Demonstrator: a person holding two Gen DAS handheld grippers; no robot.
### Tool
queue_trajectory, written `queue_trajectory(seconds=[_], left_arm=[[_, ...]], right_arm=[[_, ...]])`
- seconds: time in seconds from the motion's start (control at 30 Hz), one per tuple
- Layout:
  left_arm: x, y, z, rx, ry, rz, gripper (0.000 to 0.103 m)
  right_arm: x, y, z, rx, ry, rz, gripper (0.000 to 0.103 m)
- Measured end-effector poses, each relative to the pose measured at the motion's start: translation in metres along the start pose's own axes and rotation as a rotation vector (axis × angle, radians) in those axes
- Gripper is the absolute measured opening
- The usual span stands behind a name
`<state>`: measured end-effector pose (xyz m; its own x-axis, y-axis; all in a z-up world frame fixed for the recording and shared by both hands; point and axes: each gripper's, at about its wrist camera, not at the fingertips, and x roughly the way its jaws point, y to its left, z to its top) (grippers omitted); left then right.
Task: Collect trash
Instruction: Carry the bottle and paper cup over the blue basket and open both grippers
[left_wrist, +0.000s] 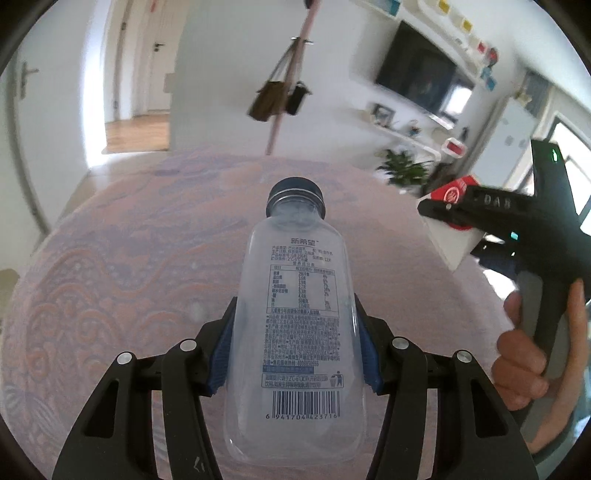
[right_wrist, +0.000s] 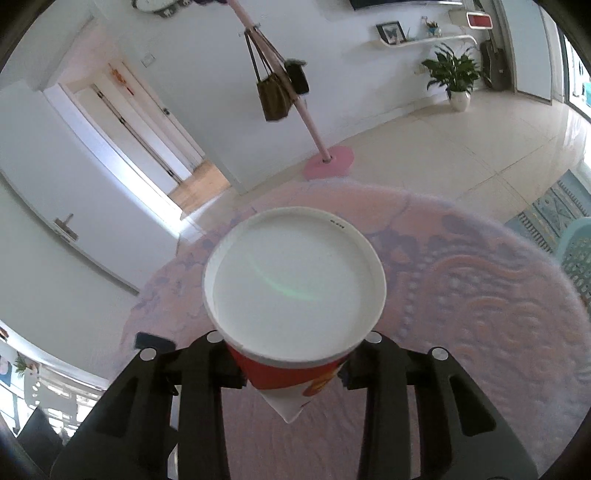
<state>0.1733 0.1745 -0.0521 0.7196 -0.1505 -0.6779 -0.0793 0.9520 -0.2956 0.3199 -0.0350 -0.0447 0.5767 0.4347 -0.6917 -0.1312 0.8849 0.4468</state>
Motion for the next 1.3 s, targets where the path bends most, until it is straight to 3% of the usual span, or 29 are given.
queue_trajectory(seconds=[0.2, 0.33, 0.57, 0.8, 1.07, 1.1, 1.13, 1.2, 1.3], left_arm=[[-0.026, -0.055, 0.01, 0.06, -0.035, -0.101, 0.054], [-0.032, -0.112, 0.015, 0.14, -0.044, -0.141, 0.054], [-0.008, -0.197, 0.013, 0.202, 0.028, -0.244, 0.054], [0.033, -0.263, -0.005, 0.268, 0.133, -0.321, 0.054], [0.085, -0.309, -0.02, 0.322, 0.221, -0.348, 0.054], [0.092, -0.313, -0.021, 0.322, 0.229, -0.35, 0.054], [0.094, -0.313, -0.022, 0.323, 0.233, -0.353, 0.054], [0.1, -0.314, -0.023, 0.318, 0.24, -0.358, 0.06], [0.099, -0.311, -0.023, 0.307, 0.227, -0.379, 0.068]], right_arm=[[-0.077, -0.035, 0.0, -0.016, -0.13, -0.047, 0.031], [-0.129, -0.076, -0.001, 0.009, -0.206, -0.096, 0.031], [-0.183, -0.162, -0.007, 0.101, -0.225, -0.187, 0.031], [-0.193, -0.254, -0.03, 0.262, -0.166, -0.291, 0.031], [-0.176, -0.294, -0.043, 0.317, -0.098, -0.358, 0.034], [-0.174, -0.298, -0.044, 0.32, -0.092, -0.354, 0.039], [-0.171, -0.298, -0.042, 0.325, -0.094, -0.351, 0.052], [-0.176, -0.302, -0.043, 0.326, -0.115, -0.357, 0.062], [-0.179, -0.3, -0.039, 0.304, -0.129, -0.363, 0.062]])
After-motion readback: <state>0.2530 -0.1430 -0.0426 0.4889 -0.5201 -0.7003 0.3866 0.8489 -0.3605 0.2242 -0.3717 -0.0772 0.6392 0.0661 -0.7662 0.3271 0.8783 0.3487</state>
